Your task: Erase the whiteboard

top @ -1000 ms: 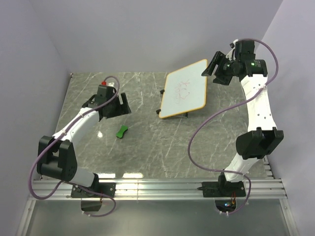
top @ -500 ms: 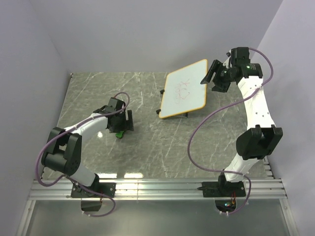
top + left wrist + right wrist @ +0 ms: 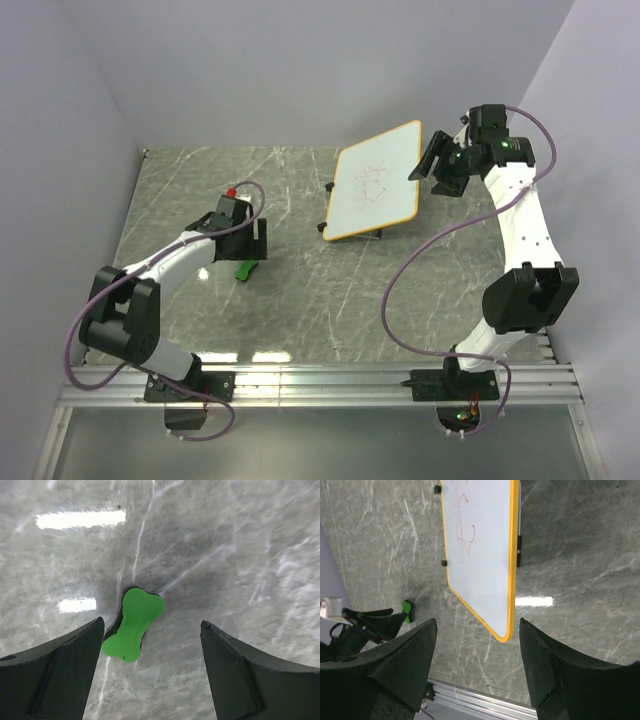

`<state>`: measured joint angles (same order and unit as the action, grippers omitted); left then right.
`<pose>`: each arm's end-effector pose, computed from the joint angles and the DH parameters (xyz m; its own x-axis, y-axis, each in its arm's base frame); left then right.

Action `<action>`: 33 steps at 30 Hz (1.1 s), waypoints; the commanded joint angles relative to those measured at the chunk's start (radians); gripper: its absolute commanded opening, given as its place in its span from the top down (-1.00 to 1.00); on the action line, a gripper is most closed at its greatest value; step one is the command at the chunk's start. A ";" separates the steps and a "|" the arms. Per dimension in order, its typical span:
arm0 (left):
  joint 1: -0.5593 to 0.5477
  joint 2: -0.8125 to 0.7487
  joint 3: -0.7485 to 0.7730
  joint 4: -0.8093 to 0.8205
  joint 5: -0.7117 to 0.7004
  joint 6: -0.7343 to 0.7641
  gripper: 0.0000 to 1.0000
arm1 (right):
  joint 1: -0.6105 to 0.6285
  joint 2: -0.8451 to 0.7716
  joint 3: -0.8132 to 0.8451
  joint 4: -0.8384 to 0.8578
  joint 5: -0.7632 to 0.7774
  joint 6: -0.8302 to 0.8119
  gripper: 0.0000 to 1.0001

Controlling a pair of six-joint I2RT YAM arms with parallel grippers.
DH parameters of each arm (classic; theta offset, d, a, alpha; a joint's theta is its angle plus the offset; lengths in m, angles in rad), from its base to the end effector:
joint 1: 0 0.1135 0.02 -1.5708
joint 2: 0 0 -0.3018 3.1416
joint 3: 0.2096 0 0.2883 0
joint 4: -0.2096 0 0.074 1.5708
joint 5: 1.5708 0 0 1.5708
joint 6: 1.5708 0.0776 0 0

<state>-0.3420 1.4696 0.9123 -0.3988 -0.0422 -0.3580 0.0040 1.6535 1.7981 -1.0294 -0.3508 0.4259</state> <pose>0.3289 -0.1136 0.1917 -0.8302 -0.0761 -0.5522 0.0227 0.9852 -0.1698 0.4083 0.0283 0.4006 -0.7961 0.3848 -0.4670 0.1180 0.8557 0.5039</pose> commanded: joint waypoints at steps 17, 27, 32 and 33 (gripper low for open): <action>0.001 0.173 0.000 0.011 0.031 0.021 -0.10 | 0.001 -0.077 -0.045 0.038 0.045 -0.018 -0.46; 0.001 0.147 0.036 0.008 0.051 0.004 0.91 | 0.001 -0.089 -0.107 0.104 -0.025 0.028 -0.46; 0.003 0.159 0.247 0.012 0.177 0.021 0.99 | 0.014 -0.176 -0.291 0.306 -0.105 0.134 -0.46; 0.003 0.175 0.296 0.009 0.201 0.016 0.99 | 0.019 -0.181 -0.316 0.314 -0.090 0.142 -0.46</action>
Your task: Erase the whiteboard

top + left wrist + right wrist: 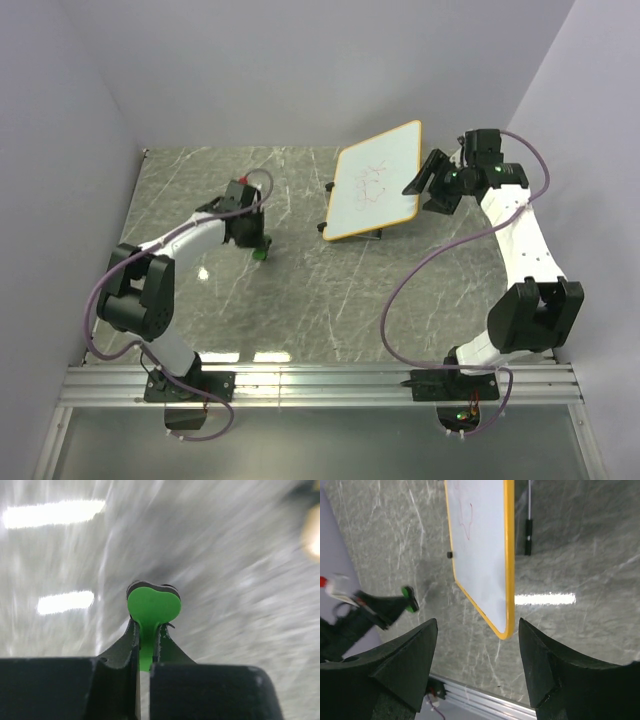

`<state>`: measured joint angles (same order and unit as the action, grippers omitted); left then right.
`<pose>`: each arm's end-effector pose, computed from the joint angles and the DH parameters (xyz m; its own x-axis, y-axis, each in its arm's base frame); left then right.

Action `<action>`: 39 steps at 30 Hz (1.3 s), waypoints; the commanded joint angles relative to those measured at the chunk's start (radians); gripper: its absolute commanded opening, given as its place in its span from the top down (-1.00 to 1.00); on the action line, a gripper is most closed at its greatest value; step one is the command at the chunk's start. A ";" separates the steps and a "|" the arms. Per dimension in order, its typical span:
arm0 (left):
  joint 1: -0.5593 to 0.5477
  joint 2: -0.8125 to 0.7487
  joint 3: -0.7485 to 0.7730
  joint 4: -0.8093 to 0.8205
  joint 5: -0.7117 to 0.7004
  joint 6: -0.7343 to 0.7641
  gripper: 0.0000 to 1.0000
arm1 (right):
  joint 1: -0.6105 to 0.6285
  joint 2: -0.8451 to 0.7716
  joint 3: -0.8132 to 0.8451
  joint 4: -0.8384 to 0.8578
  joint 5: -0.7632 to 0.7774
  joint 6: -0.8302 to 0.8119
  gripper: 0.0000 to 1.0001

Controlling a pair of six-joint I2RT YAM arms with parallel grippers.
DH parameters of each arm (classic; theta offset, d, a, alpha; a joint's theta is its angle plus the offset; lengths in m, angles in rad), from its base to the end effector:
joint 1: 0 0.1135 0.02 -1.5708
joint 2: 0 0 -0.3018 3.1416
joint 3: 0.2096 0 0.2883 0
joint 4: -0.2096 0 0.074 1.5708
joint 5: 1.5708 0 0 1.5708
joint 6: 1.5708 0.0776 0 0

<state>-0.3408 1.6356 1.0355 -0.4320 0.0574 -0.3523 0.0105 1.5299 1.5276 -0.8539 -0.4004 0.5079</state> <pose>0.3603 -0.1325 0.1749 -0.8840 -0.0520 -0.4645 0.0601 0.9729 -0.2232 0.3848 0.0343 0.3645 -0.7889 0.4396 -0.4294 0.1357 0.8061 0.5760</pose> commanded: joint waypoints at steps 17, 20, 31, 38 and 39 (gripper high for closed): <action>-0.098 0.477 0.926 0.206 0.461 -0.197 0.99 | 0.020 0.088 0.061 0.162 0.189 0.037 -0.32; -0.133 0.527 0.971 0.242 0.501 -0.229 0.99 | 0.031 0.150 0.115 0.177 0.180 0.056 -0.21; -0.213 0.615 1.052 0.335 0.576 -0.277 0.99 | 0.105 0.268 0.201 0.130 0.169 0.017 0.48; -0.245 0.670 1.103 0.274 0.533 -0.220 0.99 | 0.108 0.257 0.165 0.095 0.155 -0.009 1.00; -0.245 0.679 1.107 0.244 0.527 -0.209 0.99 | 0.108 0.237 0.149 0.095 0.147 -0.008 1.00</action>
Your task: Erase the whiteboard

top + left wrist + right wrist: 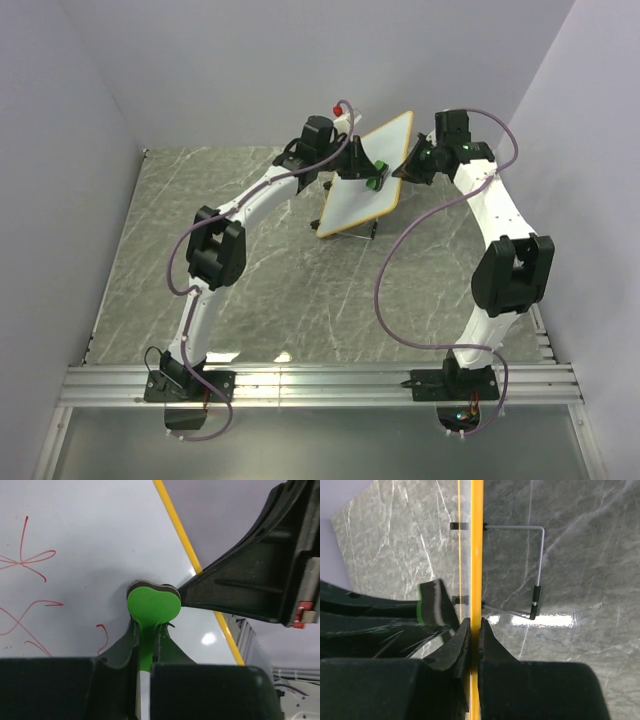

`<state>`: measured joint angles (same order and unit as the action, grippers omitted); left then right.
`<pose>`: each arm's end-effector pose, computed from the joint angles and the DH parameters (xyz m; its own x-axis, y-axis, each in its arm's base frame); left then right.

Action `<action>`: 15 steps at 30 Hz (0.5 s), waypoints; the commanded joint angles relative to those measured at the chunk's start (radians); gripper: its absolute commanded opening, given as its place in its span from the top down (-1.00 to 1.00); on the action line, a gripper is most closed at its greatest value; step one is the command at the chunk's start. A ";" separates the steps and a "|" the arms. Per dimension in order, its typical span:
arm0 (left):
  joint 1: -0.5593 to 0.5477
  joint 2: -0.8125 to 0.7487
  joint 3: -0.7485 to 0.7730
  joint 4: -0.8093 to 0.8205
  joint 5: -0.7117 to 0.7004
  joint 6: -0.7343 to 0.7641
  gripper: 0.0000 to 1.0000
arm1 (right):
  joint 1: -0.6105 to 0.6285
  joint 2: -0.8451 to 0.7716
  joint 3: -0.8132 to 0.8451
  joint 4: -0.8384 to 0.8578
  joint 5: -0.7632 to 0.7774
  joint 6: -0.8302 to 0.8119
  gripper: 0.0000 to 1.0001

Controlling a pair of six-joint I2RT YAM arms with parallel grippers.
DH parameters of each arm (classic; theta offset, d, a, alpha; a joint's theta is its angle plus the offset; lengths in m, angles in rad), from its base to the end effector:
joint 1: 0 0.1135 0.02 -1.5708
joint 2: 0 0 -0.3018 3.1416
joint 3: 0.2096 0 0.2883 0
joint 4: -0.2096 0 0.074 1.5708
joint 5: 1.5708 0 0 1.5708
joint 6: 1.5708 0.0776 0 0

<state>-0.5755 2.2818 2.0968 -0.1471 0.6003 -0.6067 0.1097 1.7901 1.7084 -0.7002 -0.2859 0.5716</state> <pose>0.5094 -0.3827 0.3043 -0.7362 -0.0832 -0.6716 0.5811 0.4311 -0.6903 0.4717 0.0740 0.3402 -0.7535 0.4392 -0.4893 0.1233 0.8254 0.5510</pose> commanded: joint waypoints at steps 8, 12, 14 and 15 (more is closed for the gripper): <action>-0.027 0.064 0.058 -0.198 -0.131 0.183 0.99 | 0.010 -0.150 -0.206 -0.087 -0.064 -0.055 1.00; -0.027 0.088 0.063 -0.273 -0.195 0.251 0.99 | 0.010 -0.237 -0.271 -0.130 -0.143 -0.055 1.00; -0.024 0.114 0.072 -0.302 -0.207 0.254 0.99 | 0.011 -0.296 -0.309 -0.163 -0.188 -0.055 1.00; -0.023 0.125 0.080 -0.313 -0.215 0.251 0.99 | 0.015 -0.314 -0.319 -0.177 -0.194 -0.058 1.00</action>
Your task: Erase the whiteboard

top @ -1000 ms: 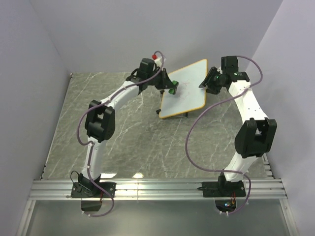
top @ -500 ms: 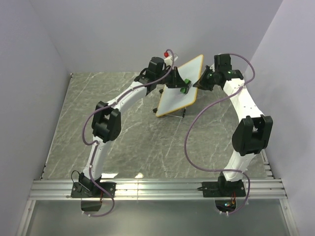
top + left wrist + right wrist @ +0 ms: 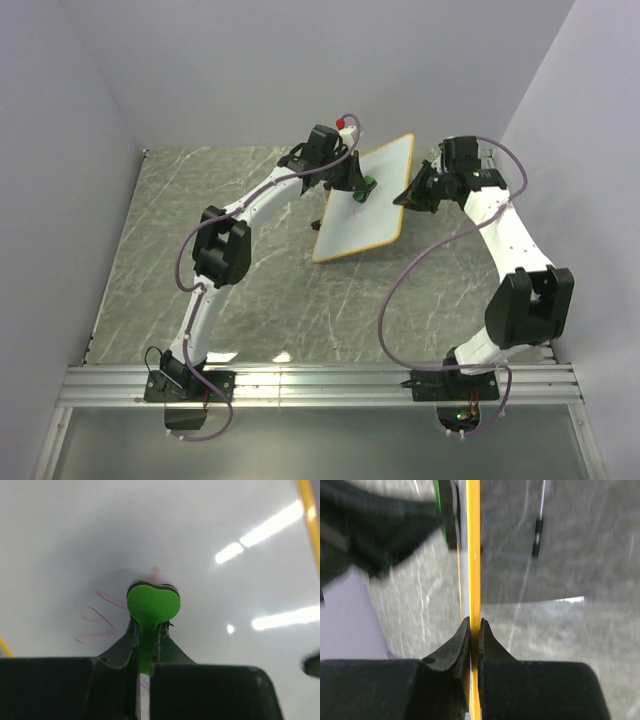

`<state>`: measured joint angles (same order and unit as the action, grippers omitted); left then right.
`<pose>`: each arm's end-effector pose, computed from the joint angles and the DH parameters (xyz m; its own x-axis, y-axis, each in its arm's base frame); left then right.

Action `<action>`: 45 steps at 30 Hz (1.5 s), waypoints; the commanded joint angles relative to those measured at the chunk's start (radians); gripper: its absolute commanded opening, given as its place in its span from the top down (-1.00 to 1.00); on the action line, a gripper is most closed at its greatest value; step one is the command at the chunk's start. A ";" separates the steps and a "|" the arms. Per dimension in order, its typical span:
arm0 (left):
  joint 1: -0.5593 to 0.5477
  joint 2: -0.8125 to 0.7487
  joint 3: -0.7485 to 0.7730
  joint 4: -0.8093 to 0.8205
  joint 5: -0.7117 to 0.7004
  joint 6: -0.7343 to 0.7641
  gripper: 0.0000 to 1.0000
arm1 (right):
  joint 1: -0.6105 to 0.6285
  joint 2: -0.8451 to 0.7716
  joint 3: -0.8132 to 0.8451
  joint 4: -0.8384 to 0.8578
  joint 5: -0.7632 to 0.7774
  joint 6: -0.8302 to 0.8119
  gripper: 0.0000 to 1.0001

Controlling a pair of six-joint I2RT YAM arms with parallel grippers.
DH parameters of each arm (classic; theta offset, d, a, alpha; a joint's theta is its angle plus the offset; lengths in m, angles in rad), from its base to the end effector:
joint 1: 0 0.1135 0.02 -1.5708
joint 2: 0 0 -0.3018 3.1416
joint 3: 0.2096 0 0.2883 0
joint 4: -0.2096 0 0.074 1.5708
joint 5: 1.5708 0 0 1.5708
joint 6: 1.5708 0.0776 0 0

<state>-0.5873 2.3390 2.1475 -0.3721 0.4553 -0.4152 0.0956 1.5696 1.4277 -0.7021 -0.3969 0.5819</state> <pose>0.5134 -0.3827 0.2590 -0.7325 0.0524 -0.6788 0.5591 0.6150 -0.5560 0.3993 0.0684 0.3260 -0.8104 0.4315 -0.3963 0.1217 0.7857 0.6065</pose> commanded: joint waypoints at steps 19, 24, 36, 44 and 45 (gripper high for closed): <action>-0.124 -0.105 -0.145 -0.045 0.097 0.076 0.99 | 0.030 0.030 0.129 -0.194 -0.013 -0.099 1.00; -0.169 -0.187 -0.172 -0.013 0.163 0.069 0.99 | 0.033 0.055 0.151 -0.191 -0.022 -0.096 1.00; -0.086 0.064 0.081 -0.054 0.017 0.003 0.99 | 0.052 -0.003 0.100 -0.206 -0.022 -0.105 1.00; 0.012 0.169 0.086 -0.063 -0.053 -0.014 0.99 | 0.055 -0.010 0.082 -0.203 -0.034 -0.105 1.00; 0.014 0.174 0.086 -0.074 -0.062 0.001 0.99 | 0.058 -0.006 0.086 -0.207 -0.033 -0.106 1.00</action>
<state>-0.5640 2.4317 2.2429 -0.3580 0.4435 -0.4271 0.1024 1.5841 1.5208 -0.8577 -0.3897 0.5106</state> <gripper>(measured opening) 0.072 0.059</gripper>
